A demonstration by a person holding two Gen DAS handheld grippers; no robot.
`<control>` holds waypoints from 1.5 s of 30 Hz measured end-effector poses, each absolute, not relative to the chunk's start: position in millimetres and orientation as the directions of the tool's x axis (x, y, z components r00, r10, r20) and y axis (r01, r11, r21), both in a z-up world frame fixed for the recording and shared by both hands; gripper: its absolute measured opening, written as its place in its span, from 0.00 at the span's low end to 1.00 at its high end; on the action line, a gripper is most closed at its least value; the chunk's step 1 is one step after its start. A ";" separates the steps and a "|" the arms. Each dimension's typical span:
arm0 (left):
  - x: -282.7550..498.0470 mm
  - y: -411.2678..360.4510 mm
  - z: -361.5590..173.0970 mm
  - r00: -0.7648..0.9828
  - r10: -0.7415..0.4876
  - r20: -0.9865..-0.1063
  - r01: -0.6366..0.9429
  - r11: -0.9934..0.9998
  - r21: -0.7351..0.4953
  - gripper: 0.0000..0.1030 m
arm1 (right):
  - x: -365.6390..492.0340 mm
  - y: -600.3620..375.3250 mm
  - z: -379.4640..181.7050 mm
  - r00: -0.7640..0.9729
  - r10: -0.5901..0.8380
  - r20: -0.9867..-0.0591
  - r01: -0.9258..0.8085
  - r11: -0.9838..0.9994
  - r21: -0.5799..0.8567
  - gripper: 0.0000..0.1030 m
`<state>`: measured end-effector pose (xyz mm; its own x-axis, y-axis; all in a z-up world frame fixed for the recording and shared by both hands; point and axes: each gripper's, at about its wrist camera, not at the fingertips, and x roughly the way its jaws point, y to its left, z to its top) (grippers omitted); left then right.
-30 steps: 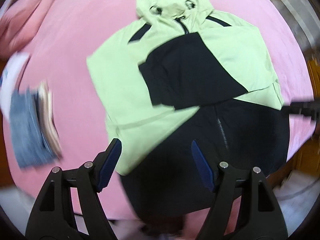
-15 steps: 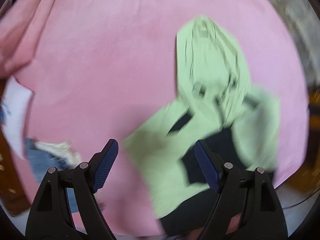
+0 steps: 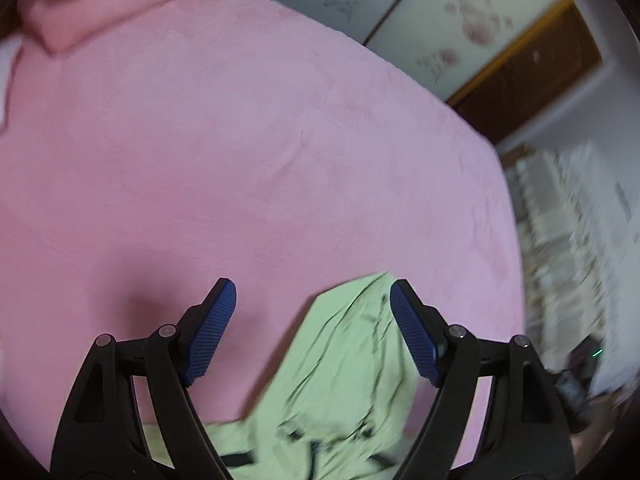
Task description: Fold large clothes
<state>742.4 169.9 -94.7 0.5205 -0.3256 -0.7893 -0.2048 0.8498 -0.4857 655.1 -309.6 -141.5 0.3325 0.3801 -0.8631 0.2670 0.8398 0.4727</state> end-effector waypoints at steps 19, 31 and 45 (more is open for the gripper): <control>806.5 78.5 -276.6 0.214 -0.517 -0.829 -0.021 0.846 -0.533 0.29 | 783.3 -335.9 -289.6 0.237 0.577 -0.782 0.115 0.782 0.612 0.23; 721.3 76.9 -224.1 0.278 -0.655 -0.703 0.241 0.756 -0.608 0.02 | 769.3 -361.8 -234.9 0.248 0.735 -0.631 -0.071 0.663 0.745 0.05; 568.5 131.9 -76.7 0.309 -0.716 -0.626 0.382 0.696 -0.608 0.02 | 667.9 -371.7 -90.7 0.349 0.756 -0.554 -0.439 0.654 0.616 0.05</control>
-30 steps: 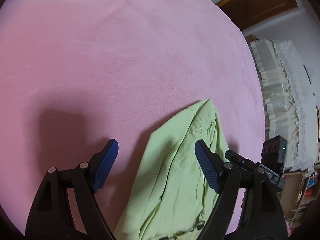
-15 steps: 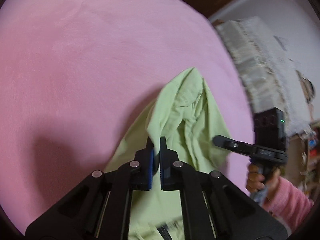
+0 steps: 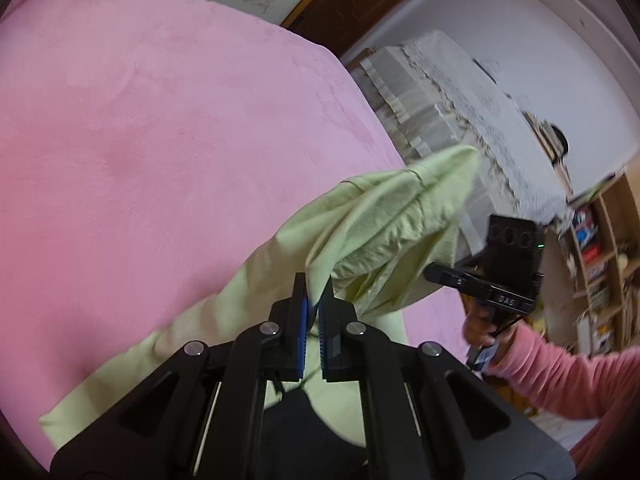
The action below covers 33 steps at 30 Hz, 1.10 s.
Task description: Fold large clothes
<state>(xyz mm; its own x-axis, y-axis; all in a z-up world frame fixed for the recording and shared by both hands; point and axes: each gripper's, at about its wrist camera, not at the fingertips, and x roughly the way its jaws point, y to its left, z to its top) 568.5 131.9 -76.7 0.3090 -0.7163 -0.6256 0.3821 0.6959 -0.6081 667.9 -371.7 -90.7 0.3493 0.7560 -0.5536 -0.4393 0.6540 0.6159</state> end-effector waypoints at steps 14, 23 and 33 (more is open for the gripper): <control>332.3 151.7 -145.5 0.375 -0.328 -0.867 0.270 0.933 -0.237 0.51 | 567.2 -351.5 -158.0 0.335 0.562 -0.756 -0.248 0.827 0.505 0.72; 258.1 161.0 -125.8 0.343 -0.257 -0.903 0.175 0.962 -0.207 0.51 | 512.9 -325.4 -200.7 0.268 0.487 -0.831 -0.116 0.873 0.474 0.72; 332.4 87.3 -100.4 0.341 -0.410 -0.846 0.101 0.911 -0.401 0.12 | 470.5 -260.8 -189.4 0.367 0.594 -0.716 0.113 0.735 0.668 0.17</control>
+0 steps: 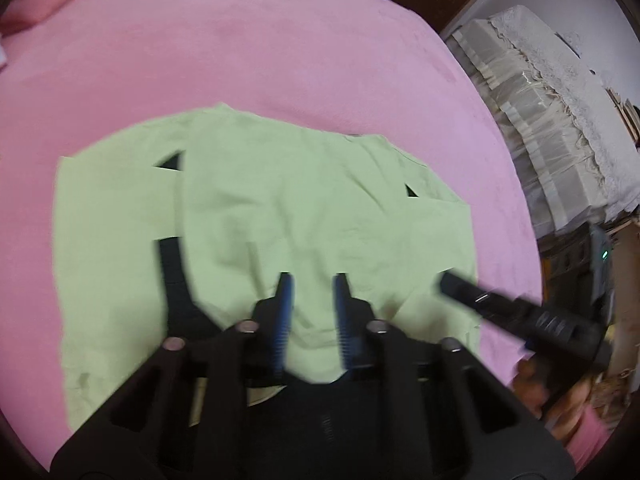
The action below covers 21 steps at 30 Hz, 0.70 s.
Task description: Fold large clothes
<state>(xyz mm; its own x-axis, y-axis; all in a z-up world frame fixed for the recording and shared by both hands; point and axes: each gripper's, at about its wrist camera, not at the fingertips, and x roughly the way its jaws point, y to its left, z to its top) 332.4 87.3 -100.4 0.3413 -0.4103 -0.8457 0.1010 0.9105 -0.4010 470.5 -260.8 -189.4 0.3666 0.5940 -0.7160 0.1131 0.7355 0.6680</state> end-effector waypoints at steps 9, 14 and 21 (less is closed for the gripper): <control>358.1 79.0 -205.3 0.265 -0.271 -0.925 -0.072 0.952 -0.299 0.01 | 481.9 -210.2 -279.3 0.268 0.622 -0.736 0.125 0.735 0.666 0.11; 357.2 106.0 -207.3 0.306 -0.282 -0.909 -0.117 0.937 -0.330 0.01 | 469.5 -251.5 -297.4 0.362 0.549 -0.753 0.228 0.731 0.643 0.01; 359.1 98.9 -158.8 0.452 -0.249 -0.857 -0.018 0.958 -0.288 0.01 | 470.6 -247.7 -262.0 0.444 0.429 -0.787 0.133 0.837 0.531 0.01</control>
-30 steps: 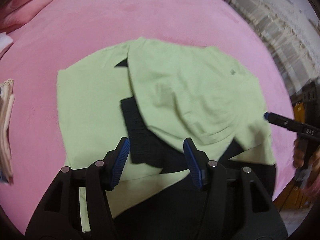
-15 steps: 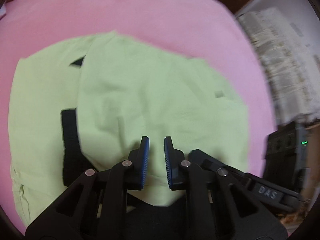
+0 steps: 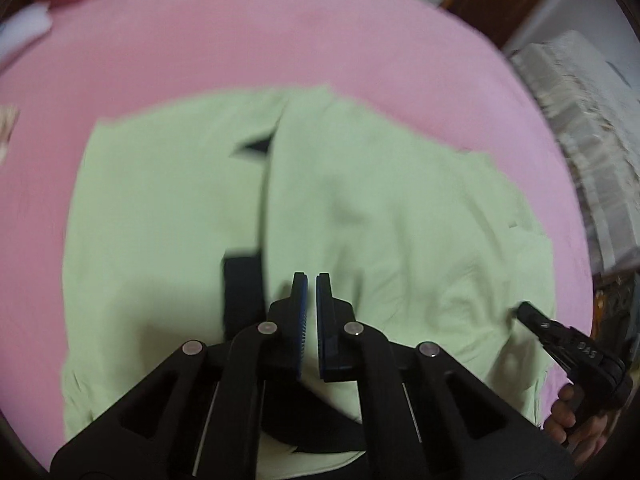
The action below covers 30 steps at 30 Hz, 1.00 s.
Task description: Fold large clothes
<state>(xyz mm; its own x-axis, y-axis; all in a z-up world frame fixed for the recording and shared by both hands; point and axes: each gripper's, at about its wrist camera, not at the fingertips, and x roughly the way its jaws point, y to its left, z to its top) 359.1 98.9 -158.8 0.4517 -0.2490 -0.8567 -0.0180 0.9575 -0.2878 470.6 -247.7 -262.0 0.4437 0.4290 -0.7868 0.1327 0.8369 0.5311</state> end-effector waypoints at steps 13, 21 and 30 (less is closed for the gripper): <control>483.9 58.6 -191.0 0.462 -0.248 -0.852 0.009 0.961 -0.275 0.01 | 579.2 -122.1 -309.4 0.426 0.604 -0.673 -0.037 0.755 0.654 0.01; 514.0 72.4 -224.5 0.463 -0.312 -0.829 0.025 0.940 -0.340 0.01 | 628.9 -152.2 -333.2 0.426 0.599 -0.678 -0.038 0.760 0.648 0.00; 519.4 93.5 -235.9 0.525 -0.316 -0.790 -0.026 0.922 -0.386 0.01 | 620.3 -267.3 -328.0 0.626 0.249 -0.739 0.229 0.847 0.480 0.00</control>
